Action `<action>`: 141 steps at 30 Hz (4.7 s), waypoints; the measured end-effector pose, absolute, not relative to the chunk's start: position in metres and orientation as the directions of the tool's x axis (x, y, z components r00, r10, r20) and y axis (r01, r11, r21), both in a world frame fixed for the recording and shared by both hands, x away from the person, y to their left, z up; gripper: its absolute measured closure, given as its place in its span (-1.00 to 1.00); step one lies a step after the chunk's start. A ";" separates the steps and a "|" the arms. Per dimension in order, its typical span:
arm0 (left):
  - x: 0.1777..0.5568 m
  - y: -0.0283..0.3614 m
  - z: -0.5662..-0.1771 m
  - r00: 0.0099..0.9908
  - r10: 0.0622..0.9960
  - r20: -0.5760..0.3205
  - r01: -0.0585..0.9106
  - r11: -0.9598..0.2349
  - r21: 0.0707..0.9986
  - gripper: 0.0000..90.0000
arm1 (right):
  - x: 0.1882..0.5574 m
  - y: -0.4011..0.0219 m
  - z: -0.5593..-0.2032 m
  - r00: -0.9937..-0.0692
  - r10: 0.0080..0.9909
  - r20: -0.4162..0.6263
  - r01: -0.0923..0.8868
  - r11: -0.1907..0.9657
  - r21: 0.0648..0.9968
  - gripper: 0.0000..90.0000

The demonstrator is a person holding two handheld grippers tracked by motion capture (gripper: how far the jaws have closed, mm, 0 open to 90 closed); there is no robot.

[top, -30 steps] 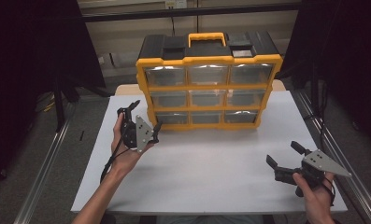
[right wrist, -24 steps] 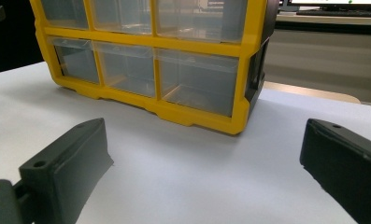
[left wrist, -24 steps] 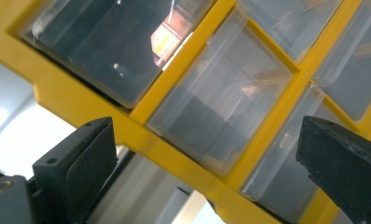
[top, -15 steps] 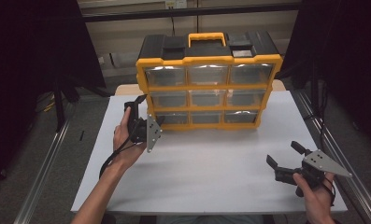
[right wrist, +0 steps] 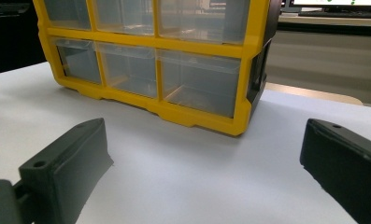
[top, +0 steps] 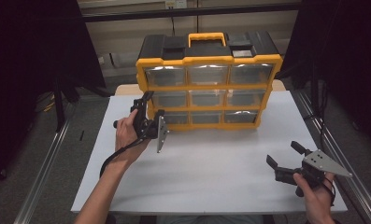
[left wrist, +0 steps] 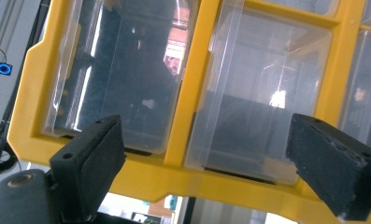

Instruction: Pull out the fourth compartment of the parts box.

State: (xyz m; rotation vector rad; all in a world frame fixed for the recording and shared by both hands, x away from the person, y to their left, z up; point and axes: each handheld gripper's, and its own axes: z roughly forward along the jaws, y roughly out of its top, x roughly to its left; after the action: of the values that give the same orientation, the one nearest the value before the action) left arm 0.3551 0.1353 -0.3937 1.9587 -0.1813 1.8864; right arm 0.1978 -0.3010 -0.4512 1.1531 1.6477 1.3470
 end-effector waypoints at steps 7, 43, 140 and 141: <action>0.357 0.127 -0.406 0.050 0.048 0.998 -0.336 -0.940 0.062 -0.59 | 0.198 -0.301 -0.451 -0.355 0.935 0.014 0.191 0.058 0.980 -0.97; 0.377 0.134 -0.401 -0.011 -0.012 1.000 -0.323 -0.946 -0.015 0.60 | 0.198 -0.299 -0.452 -0.365 0.931 0.012 0.193 0.063 0.979 -0.97; 0.344 0.141 -0.411 -0.122 0.066 0.990 -0.386 -0.922 0.014 0.79 | 0.206 -0.300 -0.455 -0.374 0.926 0.060 0.213 0.023 0.977 -1.00; 0.344 0.141 -0.411 -0.123 0.065 0.990 -0.388 -0.922 0.012 0.79 | 0.206 -0.300 -0.455 -0.371 0.927 0.058 0.209 0.023 0.978 -1.00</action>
State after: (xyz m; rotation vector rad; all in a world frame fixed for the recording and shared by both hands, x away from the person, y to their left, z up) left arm 0.3442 0.1412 -0.4109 1.8479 -0.3589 2.1187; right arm 0.2062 -0.2999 -0.4553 1.1733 1.6481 1.3964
